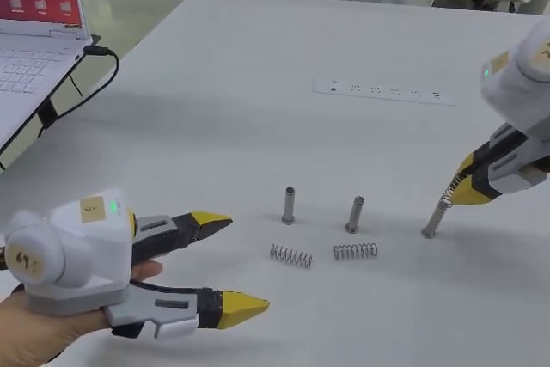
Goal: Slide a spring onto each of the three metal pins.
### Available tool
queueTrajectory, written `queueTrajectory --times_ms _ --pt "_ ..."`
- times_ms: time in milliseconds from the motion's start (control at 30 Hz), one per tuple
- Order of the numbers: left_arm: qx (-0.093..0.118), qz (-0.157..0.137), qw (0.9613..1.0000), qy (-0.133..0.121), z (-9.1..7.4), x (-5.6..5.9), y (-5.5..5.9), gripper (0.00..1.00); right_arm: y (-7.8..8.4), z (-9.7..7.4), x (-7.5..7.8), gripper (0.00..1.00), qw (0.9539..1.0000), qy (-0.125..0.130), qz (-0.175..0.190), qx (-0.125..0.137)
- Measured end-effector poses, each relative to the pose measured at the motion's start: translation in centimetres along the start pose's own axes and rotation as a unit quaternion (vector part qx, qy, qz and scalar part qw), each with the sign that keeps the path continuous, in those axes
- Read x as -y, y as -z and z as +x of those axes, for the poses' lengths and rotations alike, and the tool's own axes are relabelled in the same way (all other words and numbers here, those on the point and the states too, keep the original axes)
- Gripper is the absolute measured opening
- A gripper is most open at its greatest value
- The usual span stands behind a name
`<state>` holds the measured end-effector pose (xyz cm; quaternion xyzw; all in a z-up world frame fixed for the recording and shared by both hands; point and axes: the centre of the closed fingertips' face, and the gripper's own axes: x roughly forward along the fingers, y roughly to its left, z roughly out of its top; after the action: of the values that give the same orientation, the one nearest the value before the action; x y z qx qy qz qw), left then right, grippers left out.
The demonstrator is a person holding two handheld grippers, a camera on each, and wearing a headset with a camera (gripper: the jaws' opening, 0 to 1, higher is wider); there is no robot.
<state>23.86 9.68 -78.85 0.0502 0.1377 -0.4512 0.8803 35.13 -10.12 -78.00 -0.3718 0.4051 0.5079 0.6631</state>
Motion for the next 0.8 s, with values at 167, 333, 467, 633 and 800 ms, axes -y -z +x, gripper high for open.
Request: queueTrajectory --times_ms 167,333,467,633,800 --pt "0.0 0.0 1.0 -0.001 0.0 -0.1 0.0 0.61 0.1 0.3 0.1 0.08 1.0 -0.002 0.0 -0.002" --pt "-0.001 0.0 1.0 0.0 0.0 0.0 0.1 0.6 0.4 1.0 0.2 0.08 0.9999 -0.007 0.003 -0.007" --pt "-0.002 0.001 1.0 0.001 0.1 0.0 0.0 0.6 0.5 1.6 0.1 0.08 0.9999 -0.01 0.005 -0.007" --pt "-0.001 0.002 1.0 0.0 0.1 0.0 -0.1 0.6 1.0 2.5 0.2 0.08 0.9998 -0.012 0.009 -0.012" --pt "-0.002 0.003 1.0 0.001 0.1 0.0 -0.2 0.6 1.3 3.3 0.1 0.08 0.9997 -0.014 0.012 -0.013"
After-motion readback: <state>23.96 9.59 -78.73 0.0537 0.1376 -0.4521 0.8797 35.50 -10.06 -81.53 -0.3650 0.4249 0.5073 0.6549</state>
